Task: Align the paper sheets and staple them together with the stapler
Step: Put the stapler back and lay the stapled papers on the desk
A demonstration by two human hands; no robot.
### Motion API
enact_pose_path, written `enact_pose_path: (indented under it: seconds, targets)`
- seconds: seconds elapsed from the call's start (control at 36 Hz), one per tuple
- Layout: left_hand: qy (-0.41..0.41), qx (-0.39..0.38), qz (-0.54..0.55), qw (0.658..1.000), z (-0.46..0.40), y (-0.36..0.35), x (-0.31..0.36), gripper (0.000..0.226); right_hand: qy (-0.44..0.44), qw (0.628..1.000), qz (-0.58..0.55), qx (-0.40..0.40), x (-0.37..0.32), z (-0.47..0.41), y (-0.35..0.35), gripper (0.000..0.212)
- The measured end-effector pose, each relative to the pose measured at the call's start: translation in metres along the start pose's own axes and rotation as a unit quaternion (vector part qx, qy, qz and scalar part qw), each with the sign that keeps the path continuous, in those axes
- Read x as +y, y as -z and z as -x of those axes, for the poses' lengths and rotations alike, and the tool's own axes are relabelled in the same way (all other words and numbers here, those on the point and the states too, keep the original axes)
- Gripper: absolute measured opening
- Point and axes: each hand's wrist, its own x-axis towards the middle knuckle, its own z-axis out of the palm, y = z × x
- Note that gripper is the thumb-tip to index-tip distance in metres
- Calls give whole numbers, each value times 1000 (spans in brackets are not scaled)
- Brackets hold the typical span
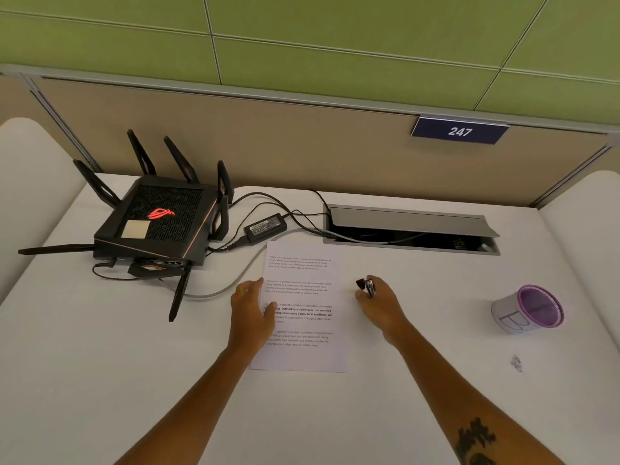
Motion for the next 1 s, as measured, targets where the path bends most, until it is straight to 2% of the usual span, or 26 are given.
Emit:
enact_pose_path:
  seconds: [0.06, 0.08, 0.28, 0.42, 0.58, 0.78, 1.0]
  targets:
    - [-15, 3, -16, 1000, 8, 0, -2, 64, 35, 997, 70, -4, 3, -12, 15, 5]
    - [-23, 5, -25, 999, 12, 0, -3, 65, 43, 994, 101, -3, 6, -19, 23, 7]
    - [-48, 15, -71, 996, 35, -5, -12, 71, 112, 949, 295, 9, 31, -67, 76, 40]
    - [-52, 21, -76, 996, 44, -8, -16, 70, 139, 934, 329, 0, 36, -93, 102, 49]
    - [-51, 28, -84, 995, 45, -10, -13, 68, 171, 923, 344, -18, 43, -118, 118, 45]
    - [-44, 36, -97, 994, 46, -14, -11, 67, 200, 912, 357, -29, 52, -134, 125, 66]
    - [-30, 44, -111, 992, 45, -17, -8, 66, 236, 886, 397, -38, 55, -143, 132, 69]
